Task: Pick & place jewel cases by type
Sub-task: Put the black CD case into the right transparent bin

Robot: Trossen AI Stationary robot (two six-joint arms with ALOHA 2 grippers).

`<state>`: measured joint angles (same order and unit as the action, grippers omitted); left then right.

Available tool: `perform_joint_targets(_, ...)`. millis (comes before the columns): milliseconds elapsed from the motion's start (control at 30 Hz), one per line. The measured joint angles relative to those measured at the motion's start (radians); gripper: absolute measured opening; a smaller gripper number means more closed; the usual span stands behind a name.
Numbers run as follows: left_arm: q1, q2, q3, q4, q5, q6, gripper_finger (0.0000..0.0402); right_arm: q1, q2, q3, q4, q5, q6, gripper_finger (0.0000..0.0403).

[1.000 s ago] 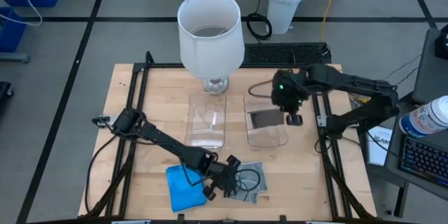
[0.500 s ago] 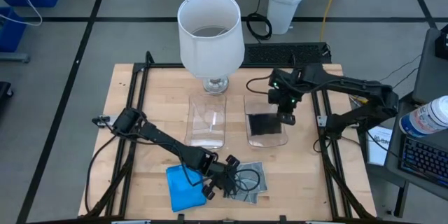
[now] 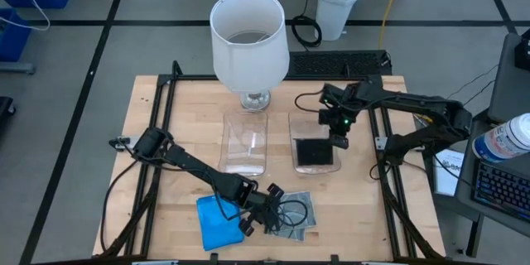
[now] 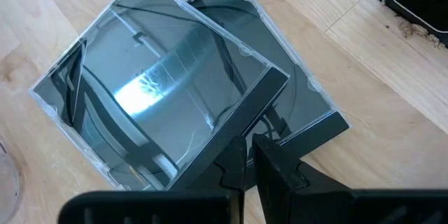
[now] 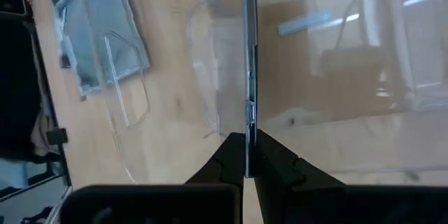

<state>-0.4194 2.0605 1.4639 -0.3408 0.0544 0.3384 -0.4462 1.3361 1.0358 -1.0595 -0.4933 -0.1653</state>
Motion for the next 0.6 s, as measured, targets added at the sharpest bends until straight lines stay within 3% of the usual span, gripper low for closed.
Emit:
perform_joint_targets(300, 0.002, 0.000, 0.000, 0.000, 0.000, 0.007, 0.0035, -0.013, 0.000, -0.095, 0.052, -0.010, -0.034, 0.0008)
perform_joint_targets(600, 0.011, 0.000, 0.000, 0.000, 0.000, 0.007, 0.0035, -0.011, 0.000, -0.101, 0.092, 0.117, -0.057, 0.0046)
